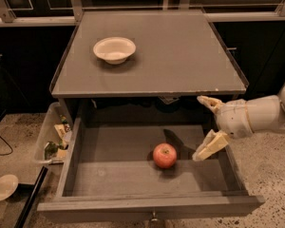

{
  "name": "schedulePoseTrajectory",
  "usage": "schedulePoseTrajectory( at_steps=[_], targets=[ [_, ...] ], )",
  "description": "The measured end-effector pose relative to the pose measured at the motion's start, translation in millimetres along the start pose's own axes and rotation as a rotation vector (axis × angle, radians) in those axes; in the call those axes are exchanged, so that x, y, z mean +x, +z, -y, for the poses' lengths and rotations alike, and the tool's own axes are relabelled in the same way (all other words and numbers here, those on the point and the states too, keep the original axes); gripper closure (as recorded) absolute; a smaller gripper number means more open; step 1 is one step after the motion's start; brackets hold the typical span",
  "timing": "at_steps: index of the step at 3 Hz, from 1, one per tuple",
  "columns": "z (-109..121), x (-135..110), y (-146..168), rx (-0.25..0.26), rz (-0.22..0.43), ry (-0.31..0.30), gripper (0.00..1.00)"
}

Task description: Place apple into middle drawer

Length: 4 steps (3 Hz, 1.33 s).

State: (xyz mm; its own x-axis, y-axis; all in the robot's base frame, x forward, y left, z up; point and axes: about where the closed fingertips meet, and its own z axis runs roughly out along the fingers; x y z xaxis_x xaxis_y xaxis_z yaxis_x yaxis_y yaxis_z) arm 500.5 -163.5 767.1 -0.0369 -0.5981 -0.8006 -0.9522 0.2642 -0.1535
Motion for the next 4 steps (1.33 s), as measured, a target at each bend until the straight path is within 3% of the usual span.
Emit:
schedulePoseTrajectory(
  at_steps=[1, 2, 3, 4],
  targets=[
    [6.4, -18.3, -37.4, -0.015, 0.001, -0.049, 0.0],
    [22.7, -39.2, -72.5, 0.014, 0.021, -0.093, 0.0],
    [49.7, -50.9, -94.4, 0.069, 0.088, -0.097, 0.0],
    [52.9, -53.9, -97.1, 0.077, 0.093, -0.102, 0.0]
  ],
)
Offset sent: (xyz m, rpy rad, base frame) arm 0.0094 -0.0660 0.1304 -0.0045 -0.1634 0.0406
